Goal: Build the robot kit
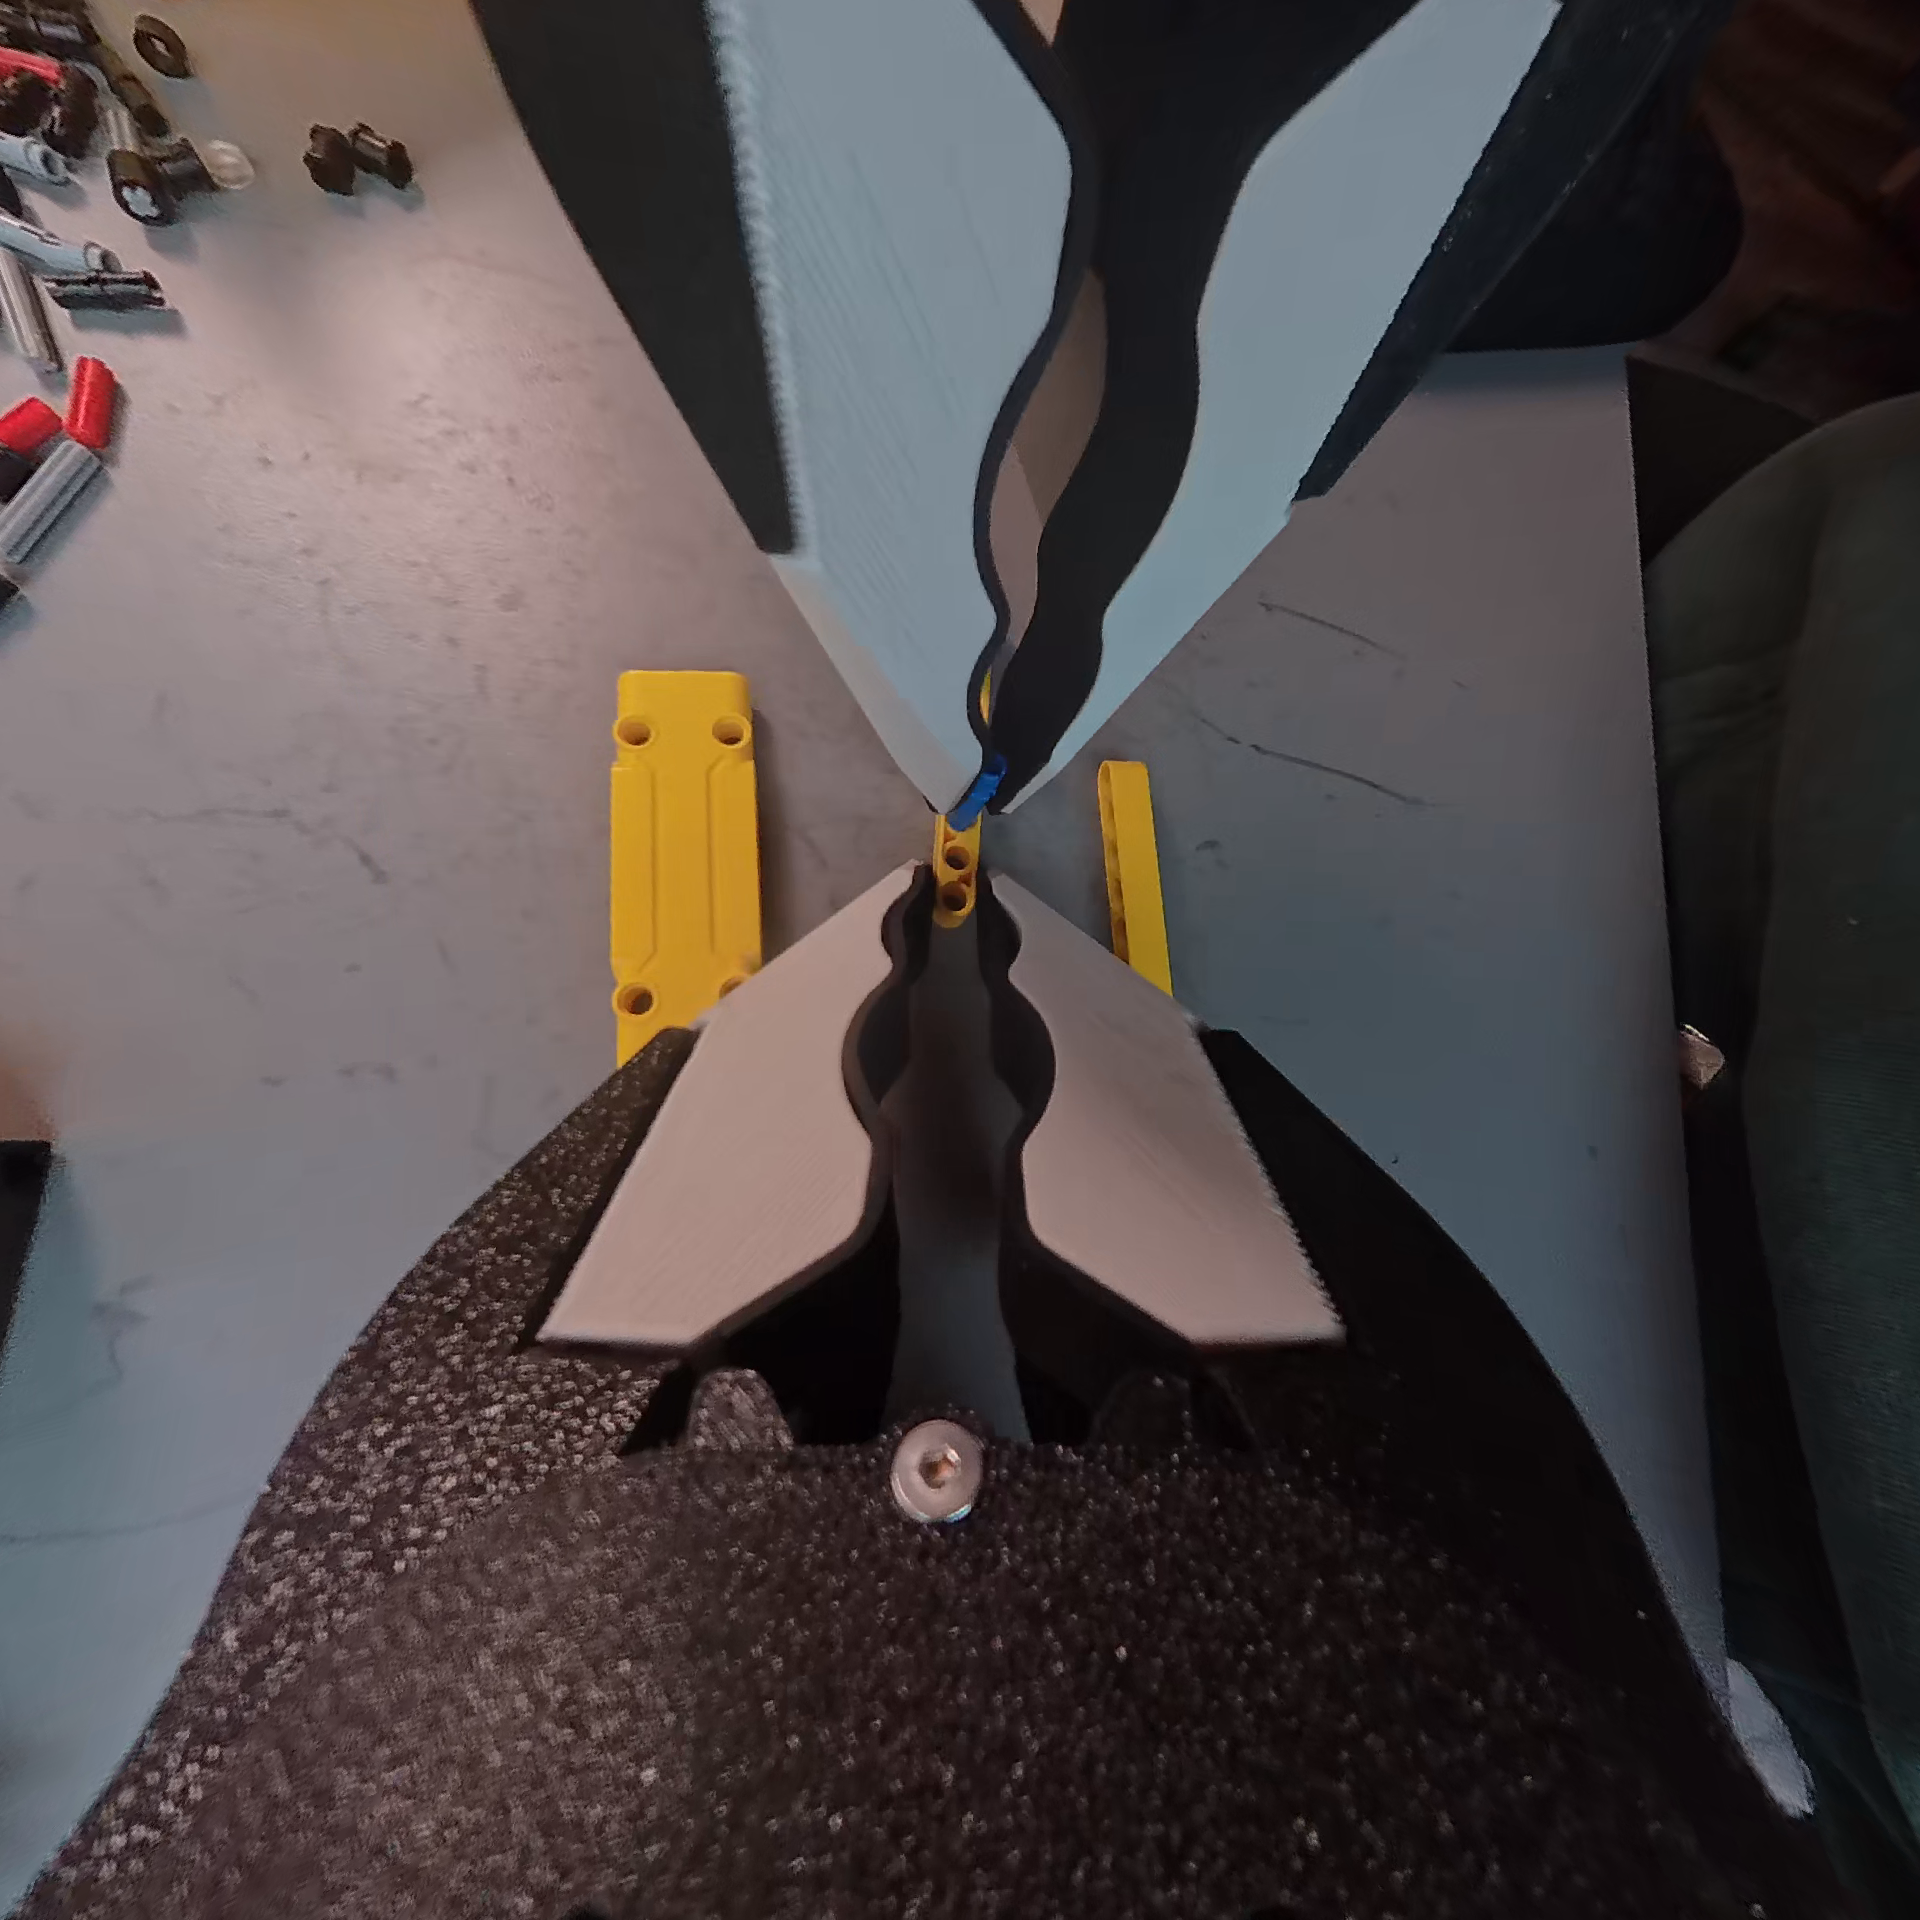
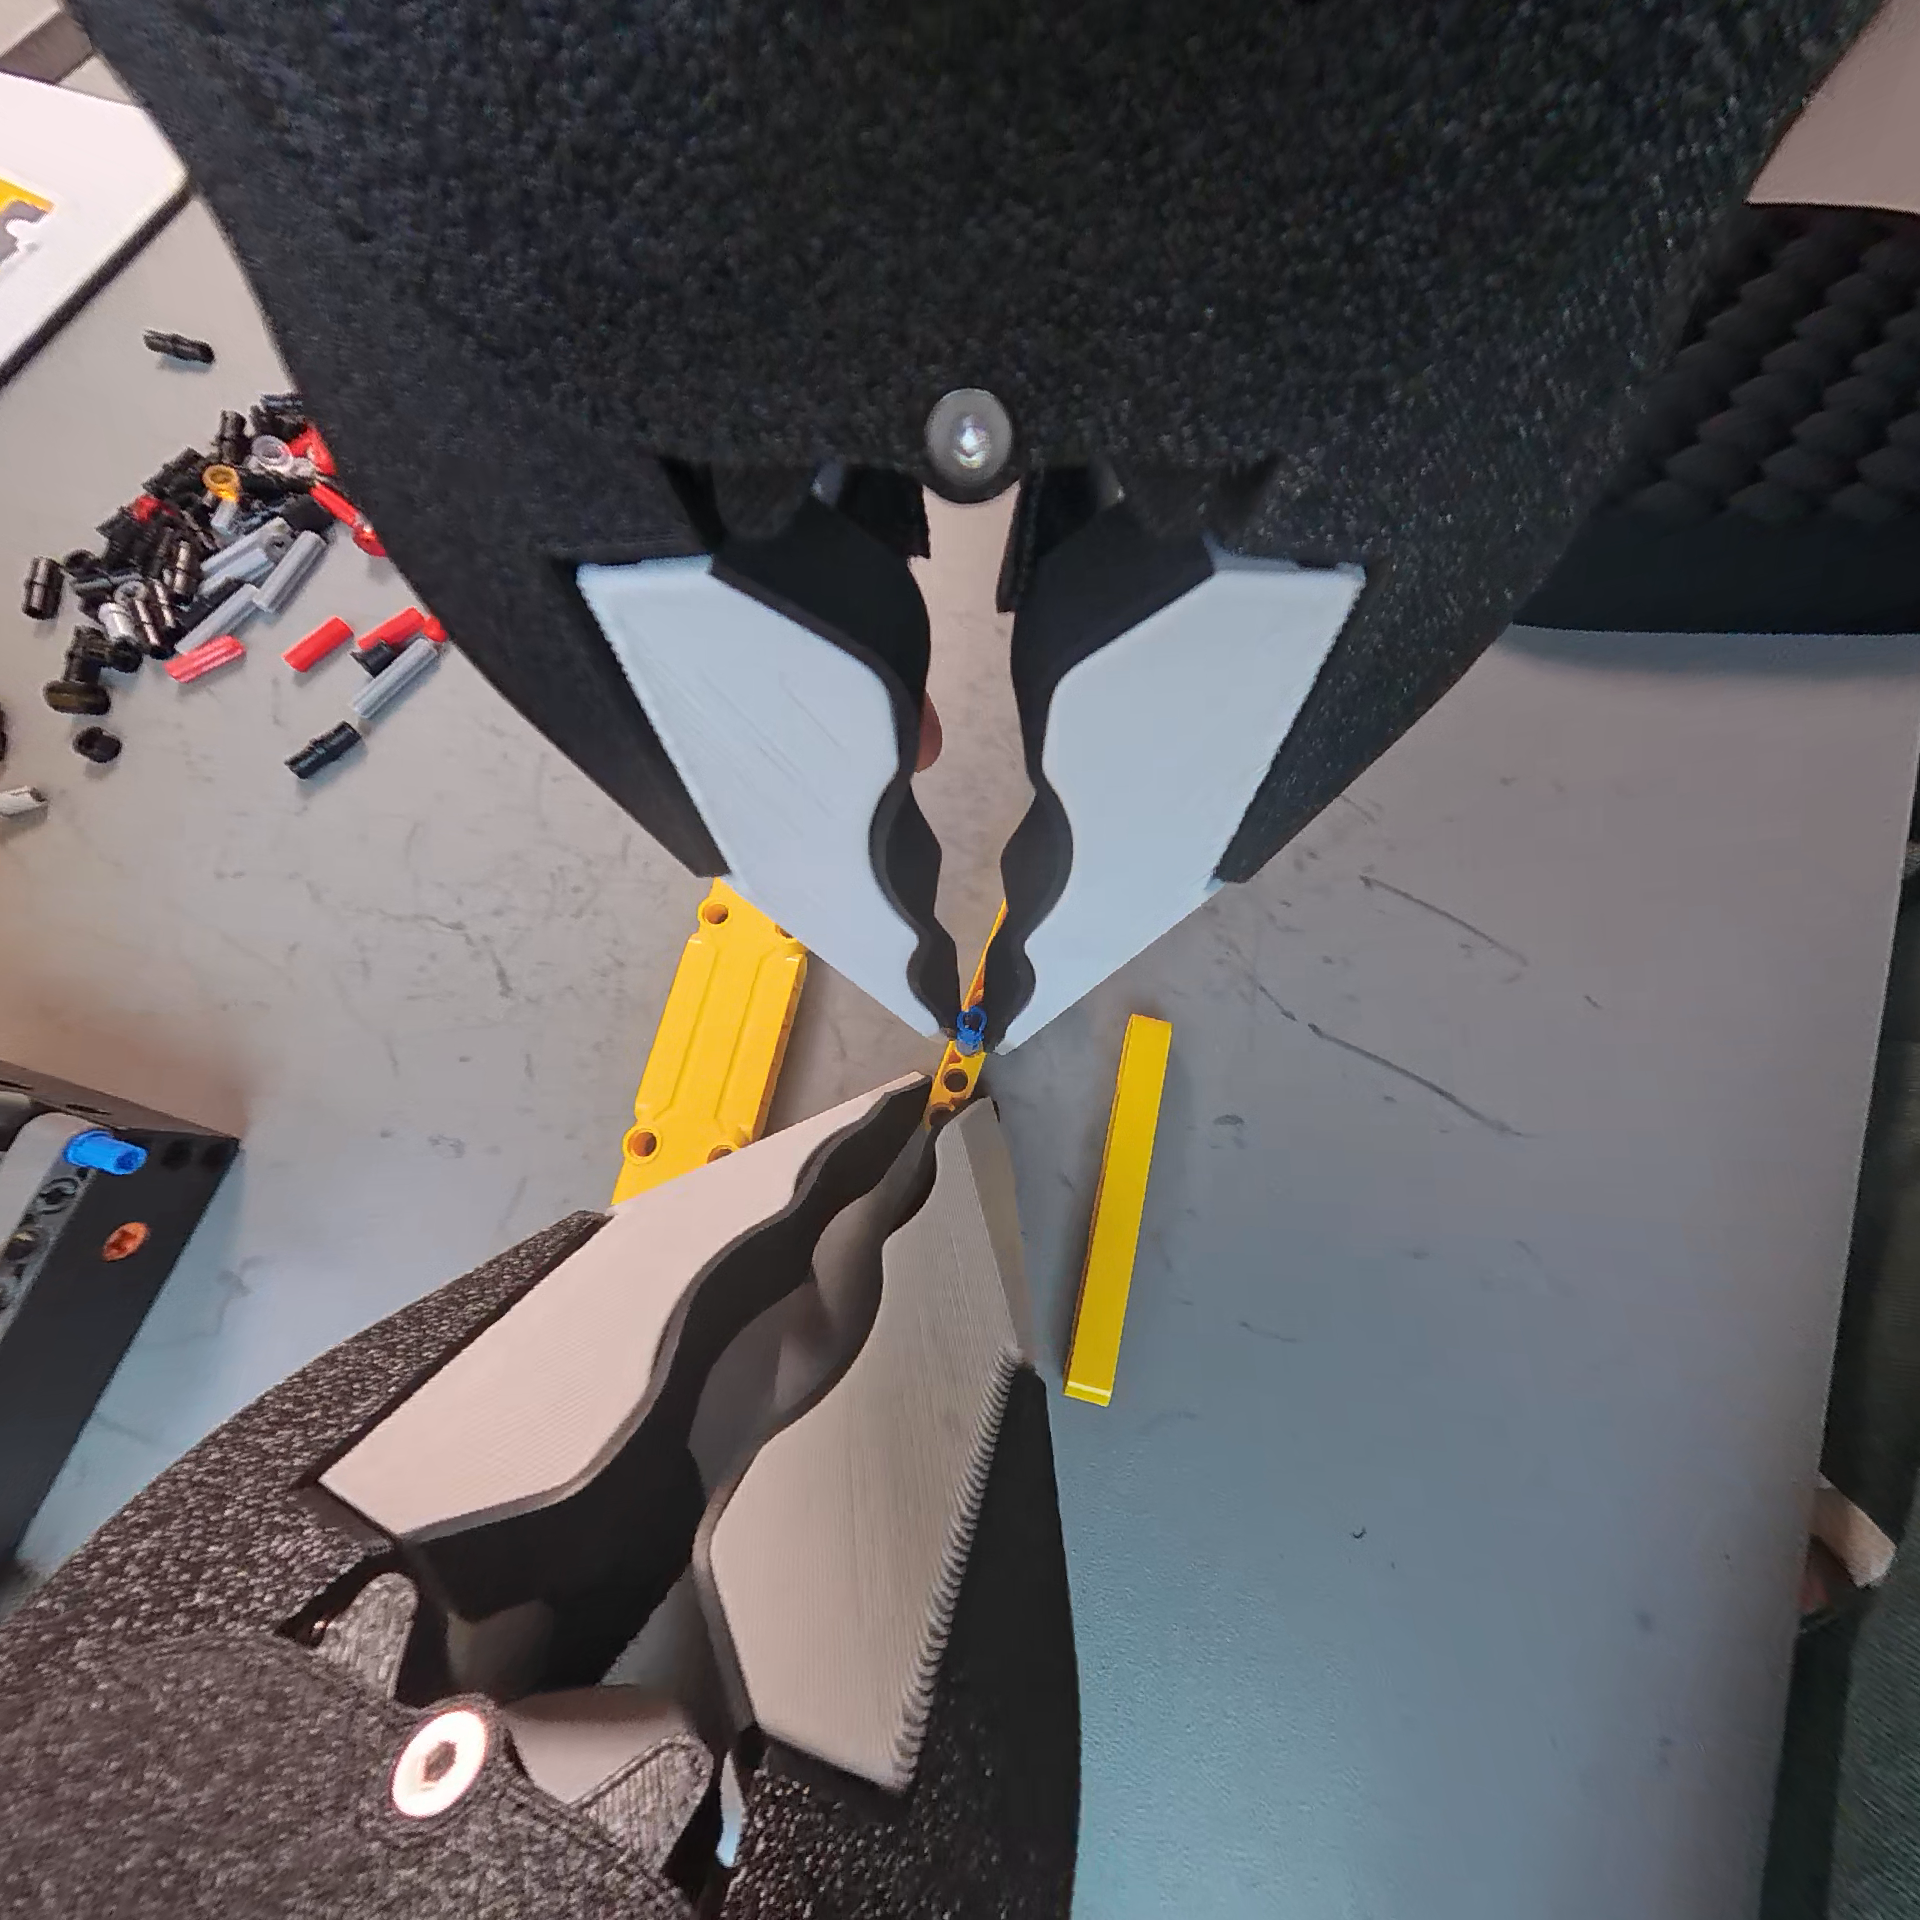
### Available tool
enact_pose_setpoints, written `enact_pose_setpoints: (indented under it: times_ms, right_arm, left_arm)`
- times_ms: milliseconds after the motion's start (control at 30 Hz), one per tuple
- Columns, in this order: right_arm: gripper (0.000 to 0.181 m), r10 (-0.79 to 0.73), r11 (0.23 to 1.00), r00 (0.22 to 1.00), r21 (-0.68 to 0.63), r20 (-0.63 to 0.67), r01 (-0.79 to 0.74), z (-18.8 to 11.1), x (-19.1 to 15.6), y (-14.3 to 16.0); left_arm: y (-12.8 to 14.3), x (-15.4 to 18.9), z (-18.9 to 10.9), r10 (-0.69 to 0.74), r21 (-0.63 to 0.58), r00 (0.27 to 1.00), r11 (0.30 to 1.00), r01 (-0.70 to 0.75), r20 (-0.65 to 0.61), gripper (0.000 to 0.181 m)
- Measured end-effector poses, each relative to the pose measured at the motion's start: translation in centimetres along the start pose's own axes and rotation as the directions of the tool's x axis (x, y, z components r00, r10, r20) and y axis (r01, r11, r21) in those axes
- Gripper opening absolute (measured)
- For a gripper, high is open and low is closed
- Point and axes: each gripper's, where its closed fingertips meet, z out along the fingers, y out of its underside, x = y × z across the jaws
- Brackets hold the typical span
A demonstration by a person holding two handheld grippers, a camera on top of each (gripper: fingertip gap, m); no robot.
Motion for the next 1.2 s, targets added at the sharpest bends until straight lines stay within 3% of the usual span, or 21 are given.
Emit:
enact_pose_setpoints:
  times_ms: [233, 567, 900, 1033, 1067, 1100, 1200]
  right_arm:
    - [0.003, -0.083, 0.994, 0.996, -0.070, 0.013, 0.083, 0.06, -0.07, -0.07]
    - [0.003, -0.085, 0.990, 0.995, -0.110, 0.051, 0.090, 0.54, 0.05, 0.36]
    - [0.003, 0.016, 1.000, 0.999, -0.020, 0.035, -0.015, 0.62, -0.02, 0.22]
    - [0.005, 0.043, 0.999, 0.998, 0.021, -0.049, -0.042, 0.51, 0.10, 0.18]
    - [0.007, 0.034, 0.999, 0.996, 0.028, -0.083, -0.031, 0.35, 0.21, 0.18]
    - [0.023, 0.038, 0.999, 0.997, 0.035, -0.074, -0.035, 0.19, -0.16, 0.10]
    - [0.018, 0.086, 0.995, 0.993, 0.054, -0.078, -0.081, -0.13, -0.20, 0.06]
  left_arm:
    - [0.03, 0.01, -0.04, 0.008, -0.004, 1.000, 1.000, -0.008, -0.020, 0.006]
    - [0.05, -0.02, -0.09, 0.007, -0.009, 0.999, 1.000, -0.008, -0.039, 0.006]
    - [0.08, -0.08, -0.14, -0.001, -0.006, 0.999, 1.000, 0.001, -0.036, 0.006]
    - [0.09, -0.07, -0.14, 0.005, -0.006, 1.000, 1.000, -0.005, -0.030, 0.006]
    - [0.07, -0.05, -0.15, 0.005, -0.005, 1.000, 1.000, -0.005, -0.031, 0.006]
    - [0.05, -0.04, -0.14, 0.006, -0.003, 1.000, 1.000, -0.006, -0.030, 0.006]
    - [0.05, -0.04, -0.13, 0.004, -0.004, 0.999, 1.000, -0.004, -0.031, 0.006]
